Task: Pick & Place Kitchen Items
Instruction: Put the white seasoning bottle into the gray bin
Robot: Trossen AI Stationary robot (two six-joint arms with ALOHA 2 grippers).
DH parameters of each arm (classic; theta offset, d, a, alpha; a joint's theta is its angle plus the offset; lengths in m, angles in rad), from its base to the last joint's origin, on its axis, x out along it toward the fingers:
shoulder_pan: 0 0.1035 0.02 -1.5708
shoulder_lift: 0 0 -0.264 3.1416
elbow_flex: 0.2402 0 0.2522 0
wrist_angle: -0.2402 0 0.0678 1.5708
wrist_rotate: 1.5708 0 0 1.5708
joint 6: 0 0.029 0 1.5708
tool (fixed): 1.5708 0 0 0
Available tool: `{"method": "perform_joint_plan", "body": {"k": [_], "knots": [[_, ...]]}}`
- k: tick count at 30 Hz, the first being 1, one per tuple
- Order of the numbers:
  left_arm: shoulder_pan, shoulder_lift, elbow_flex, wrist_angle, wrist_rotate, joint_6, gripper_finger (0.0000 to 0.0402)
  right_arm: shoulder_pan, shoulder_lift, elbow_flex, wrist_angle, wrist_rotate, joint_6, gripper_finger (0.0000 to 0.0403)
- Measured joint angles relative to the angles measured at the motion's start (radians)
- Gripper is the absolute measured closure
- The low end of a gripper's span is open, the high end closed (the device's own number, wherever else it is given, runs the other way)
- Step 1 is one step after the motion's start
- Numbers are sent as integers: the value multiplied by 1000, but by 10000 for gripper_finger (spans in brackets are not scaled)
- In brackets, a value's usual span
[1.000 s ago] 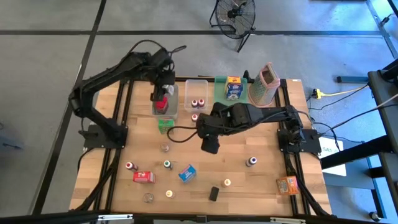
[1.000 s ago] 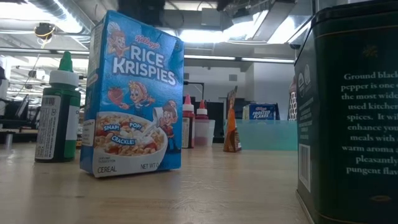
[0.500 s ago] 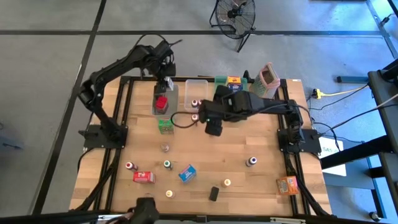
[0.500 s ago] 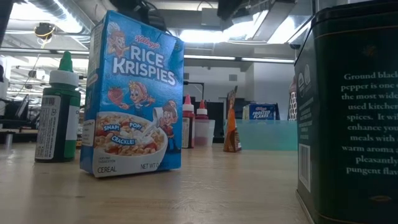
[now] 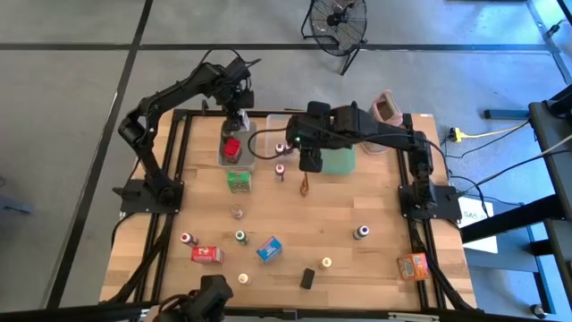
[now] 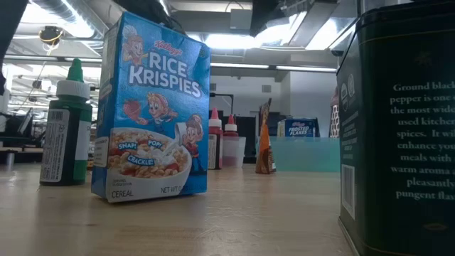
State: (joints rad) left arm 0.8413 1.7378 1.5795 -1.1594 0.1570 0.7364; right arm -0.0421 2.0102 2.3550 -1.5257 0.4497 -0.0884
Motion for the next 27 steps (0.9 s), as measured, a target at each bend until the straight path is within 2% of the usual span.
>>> {"method": "perform_joint_plan", "body": {"k": [9,17,27], "knots": [[0,50,-2,-1,4,-3,201,-109,0,0,6,-138,-94,128],[12,51,-42,6,24,-6,201,-144,0,0,31,-148,-160,128],[12,51,-155,94,17,-7,201,-174,0,0,60,-165,-189,128]]}}
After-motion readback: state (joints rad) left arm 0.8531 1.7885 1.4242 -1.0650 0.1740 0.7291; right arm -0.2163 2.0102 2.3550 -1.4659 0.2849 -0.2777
